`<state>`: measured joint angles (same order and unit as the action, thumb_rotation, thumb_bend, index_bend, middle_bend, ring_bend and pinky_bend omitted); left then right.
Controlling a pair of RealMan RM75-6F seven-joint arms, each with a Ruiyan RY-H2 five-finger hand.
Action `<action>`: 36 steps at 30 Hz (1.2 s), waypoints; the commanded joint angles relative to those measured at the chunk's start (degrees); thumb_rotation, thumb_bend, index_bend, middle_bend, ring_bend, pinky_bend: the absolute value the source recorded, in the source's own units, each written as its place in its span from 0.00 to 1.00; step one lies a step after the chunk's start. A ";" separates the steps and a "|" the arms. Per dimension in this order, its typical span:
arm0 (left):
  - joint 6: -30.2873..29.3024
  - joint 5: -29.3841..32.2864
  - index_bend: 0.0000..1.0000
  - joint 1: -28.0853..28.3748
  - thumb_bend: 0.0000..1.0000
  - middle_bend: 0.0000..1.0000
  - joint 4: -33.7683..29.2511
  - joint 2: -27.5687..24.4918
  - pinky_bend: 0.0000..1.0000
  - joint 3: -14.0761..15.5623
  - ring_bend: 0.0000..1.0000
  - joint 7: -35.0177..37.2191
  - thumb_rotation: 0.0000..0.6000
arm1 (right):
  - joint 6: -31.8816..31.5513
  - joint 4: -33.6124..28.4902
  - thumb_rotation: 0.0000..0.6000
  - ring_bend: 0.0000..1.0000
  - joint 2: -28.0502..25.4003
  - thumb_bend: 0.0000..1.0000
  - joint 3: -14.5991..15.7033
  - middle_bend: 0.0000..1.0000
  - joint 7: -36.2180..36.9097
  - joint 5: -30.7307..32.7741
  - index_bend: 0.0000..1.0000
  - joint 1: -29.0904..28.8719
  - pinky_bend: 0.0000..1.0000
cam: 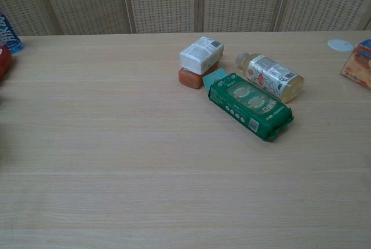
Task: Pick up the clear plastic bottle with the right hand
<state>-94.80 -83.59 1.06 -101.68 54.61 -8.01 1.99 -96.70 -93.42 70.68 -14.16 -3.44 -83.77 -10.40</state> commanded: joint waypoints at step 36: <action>3.07 3.95 0.00 1.19 0.00 0.00 2.10 2.34 0.00 -0.52 0.00 -3.78 1.00 | 38.06 10.60 0.91 0.00 20.02 0.00 -10.53 0.00 -29.09 47.17 0.00 -34.29 0.00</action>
<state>-91.73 -79.65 2.24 -99.58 56.94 -8.52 -1.78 -60.15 -85.94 87.87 -23.56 -28.58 -41.36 -41.97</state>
